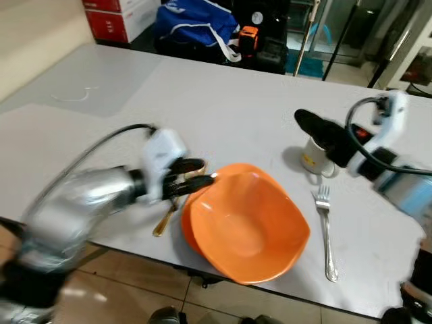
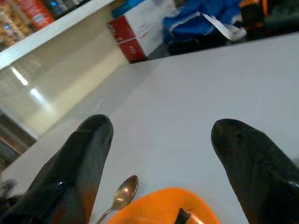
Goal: Setting the table
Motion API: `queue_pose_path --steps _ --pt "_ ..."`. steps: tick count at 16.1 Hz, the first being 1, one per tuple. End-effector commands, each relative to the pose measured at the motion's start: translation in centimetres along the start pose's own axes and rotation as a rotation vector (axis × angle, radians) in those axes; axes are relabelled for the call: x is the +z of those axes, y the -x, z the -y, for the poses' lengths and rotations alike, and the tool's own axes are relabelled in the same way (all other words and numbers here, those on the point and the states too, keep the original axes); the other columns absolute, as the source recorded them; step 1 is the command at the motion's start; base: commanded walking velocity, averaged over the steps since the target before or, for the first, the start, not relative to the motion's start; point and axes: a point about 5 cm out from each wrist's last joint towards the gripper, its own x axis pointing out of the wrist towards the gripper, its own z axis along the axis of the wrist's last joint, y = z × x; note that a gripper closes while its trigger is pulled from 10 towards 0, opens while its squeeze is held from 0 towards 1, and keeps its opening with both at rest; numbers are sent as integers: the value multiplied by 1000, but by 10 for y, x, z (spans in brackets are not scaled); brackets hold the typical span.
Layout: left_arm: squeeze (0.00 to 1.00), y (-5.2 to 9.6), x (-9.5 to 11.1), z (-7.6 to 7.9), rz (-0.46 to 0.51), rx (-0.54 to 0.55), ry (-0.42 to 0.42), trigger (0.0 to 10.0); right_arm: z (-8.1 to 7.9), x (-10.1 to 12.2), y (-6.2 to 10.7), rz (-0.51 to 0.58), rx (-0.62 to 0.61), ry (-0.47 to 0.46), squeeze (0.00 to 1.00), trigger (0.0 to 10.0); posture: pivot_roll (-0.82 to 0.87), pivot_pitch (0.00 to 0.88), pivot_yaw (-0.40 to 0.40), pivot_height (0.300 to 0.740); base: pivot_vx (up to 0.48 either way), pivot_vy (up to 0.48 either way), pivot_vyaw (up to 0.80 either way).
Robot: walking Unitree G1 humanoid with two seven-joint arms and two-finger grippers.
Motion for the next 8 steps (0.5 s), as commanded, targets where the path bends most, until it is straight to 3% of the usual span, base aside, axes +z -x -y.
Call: queue_pose_path --steps 1,2,4,6,8 --pt "0 -12 2 -5 -19 -4 -48 10000 -5 0 6 -25 36 75 0 10000 -9 61 -30 740 0 0 0" --pt "0 -26 3 -11 -59 -34 -83 10000 -10 -6 17 -89 80 165 0 10000 -21 62 -19 740 0 0 0" --pt "0 -33 2 -19 -98 -58 -124 10000 -16 -14 29 -179 132 275 0 10000 -34 64 -5 740 0 0 0" --pt "0 -35 1 -26 -129 -74 -159 10000 -18 -20 38 -237 152 326 0 10000 -38 64 -1 740 0 0 0" --pt "0 -36 4 -27 -128 -175 -163 10000 -12 -26 42 -274 130 363 0 10000 -33 61 -3 740 0 0 0"
